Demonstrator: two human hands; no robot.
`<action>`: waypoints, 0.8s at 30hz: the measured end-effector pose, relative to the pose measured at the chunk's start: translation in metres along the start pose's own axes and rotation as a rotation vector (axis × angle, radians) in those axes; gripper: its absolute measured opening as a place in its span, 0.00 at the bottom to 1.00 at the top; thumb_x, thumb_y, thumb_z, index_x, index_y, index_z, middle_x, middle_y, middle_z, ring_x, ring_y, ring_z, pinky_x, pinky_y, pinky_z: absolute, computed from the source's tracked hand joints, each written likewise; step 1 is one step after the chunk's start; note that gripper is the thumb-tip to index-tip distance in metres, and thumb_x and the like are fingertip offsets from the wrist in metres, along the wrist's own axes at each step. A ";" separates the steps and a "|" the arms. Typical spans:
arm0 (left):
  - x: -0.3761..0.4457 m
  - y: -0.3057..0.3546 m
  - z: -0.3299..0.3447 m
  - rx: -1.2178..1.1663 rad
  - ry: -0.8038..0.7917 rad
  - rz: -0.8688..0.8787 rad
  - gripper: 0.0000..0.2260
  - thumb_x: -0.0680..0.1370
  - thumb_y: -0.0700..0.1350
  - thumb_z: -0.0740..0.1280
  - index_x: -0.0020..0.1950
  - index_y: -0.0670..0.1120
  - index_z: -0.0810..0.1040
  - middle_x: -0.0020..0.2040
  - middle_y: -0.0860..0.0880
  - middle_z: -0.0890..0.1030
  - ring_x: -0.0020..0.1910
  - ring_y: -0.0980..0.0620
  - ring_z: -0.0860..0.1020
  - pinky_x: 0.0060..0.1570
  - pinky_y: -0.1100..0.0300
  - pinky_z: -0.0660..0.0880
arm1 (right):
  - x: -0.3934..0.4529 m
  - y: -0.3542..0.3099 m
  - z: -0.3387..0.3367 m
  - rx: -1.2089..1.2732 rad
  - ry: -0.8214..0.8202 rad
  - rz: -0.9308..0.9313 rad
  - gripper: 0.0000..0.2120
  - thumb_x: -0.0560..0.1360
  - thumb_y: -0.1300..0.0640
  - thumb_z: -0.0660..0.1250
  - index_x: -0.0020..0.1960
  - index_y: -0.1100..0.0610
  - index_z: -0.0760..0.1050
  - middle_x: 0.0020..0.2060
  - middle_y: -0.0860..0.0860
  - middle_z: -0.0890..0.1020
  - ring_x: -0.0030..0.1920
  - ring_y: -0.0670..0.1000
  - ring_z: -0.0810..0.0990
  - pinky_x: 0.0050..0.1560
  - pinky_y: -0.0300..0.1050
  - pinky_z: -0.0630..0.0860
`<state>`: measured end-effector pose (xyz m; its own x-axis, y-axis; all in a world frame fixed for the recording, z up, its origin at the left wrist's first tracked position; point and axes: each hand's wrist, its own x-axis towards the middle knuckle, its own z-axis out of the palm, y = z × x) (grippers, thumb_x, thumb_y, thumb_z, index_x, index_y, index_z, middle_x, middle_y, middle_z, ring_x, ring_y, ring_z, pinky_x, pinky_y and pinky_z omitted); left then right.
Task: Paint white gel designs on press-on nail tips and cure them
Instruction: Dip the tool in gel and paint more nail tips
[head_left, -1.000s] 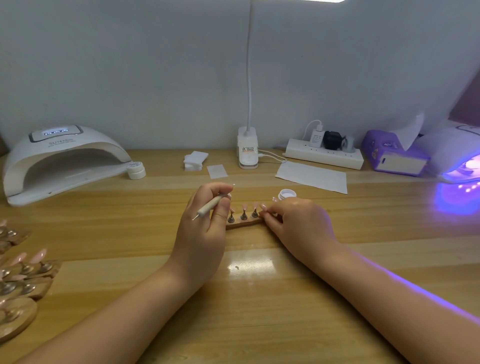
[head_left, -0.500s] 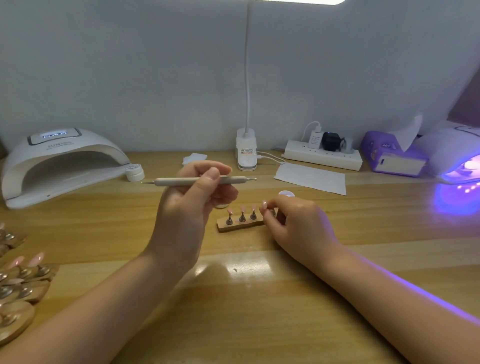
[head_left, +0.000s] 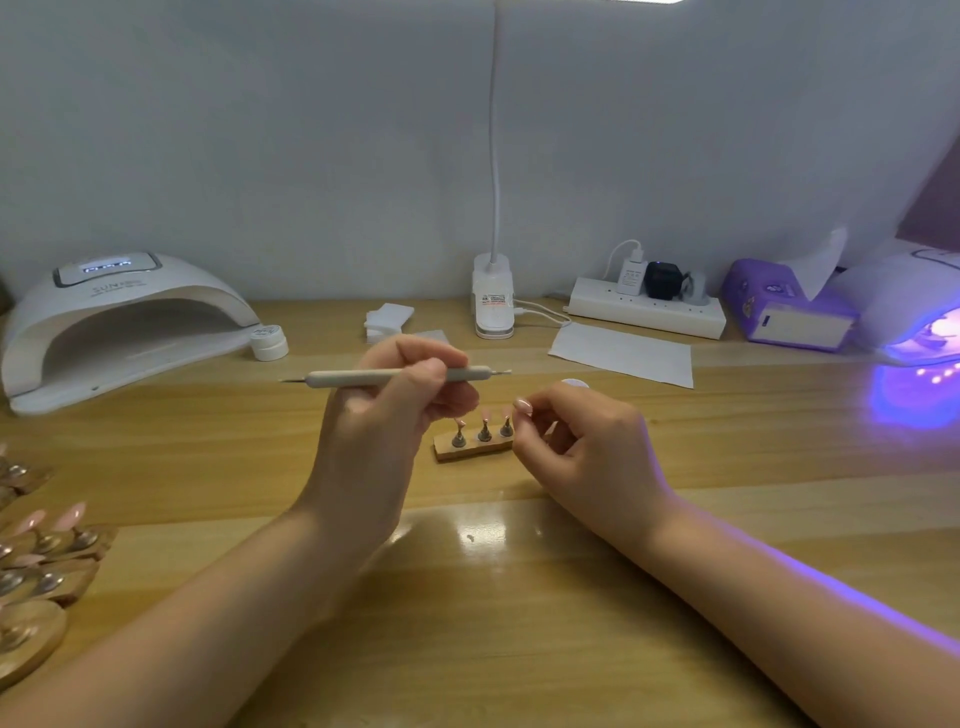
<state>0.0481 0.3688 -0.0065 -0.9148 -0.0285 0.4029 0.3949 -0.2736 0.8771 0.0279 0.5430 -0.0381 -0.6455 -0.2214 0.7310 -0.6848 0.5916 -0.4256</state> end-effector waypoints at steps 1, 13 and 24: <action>-0.002 -0.002 0.000 0.097 0.008 0.042 0.06 0.73 0.42 0.63 0.43 0.43 0.79 0.36 0.49 0.80 0.39 0.50 0.80 0.44 0.58 0.78 | 0.000 0.000 0.000 0.013 0.005 -0.002 0.02 0.74 0.63 0.70 0.43 0.60 0.81 0.33 0.48 0.80 0.31 0.46 0.76 0.33 0.44 0.76; -0.013 -0.013 0.004 0.568 -0.028 0.377 0.06 0.78 0.49 0.62 0.46 0.48 0.74 0.38 0.48 0.79 0.38 0.53 0.79 0.39 0.65 0.75 | 0.000 0.001 -0.002 0.073 -0.007 -0.048 0.03 0.77 0.62 0.69 0.49 0.60 0.81 0.38 0.45 0.81 0.28 0.49 0.78 0.30 0.46 0.76; -0.012 -0.016 0.002 0.613 -0.039 0.393 0.08 0.78 0.48 0.62 0.46 0.44 0.76 0.38 0.51 0.79 0.40 0.55 0.79 0.40 0.68 0.73 | -0.001 -0.001 -0.002 0.048 -0.009 -0.058 0.04 0.76 0.63 0.69 0.50 0.60 0.81 0.38 0.48 0.83 0.28 0.51 0.79 0.30 0.47 0.76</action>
<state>0.0527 0.3759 -0.0249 -0.6967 0.0234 0.7169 0.6805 0.3375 0.6504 0.0298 0.5446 -0.0375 -0.6068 -0.2615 0.7506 -0.7366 0.5398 -0.4074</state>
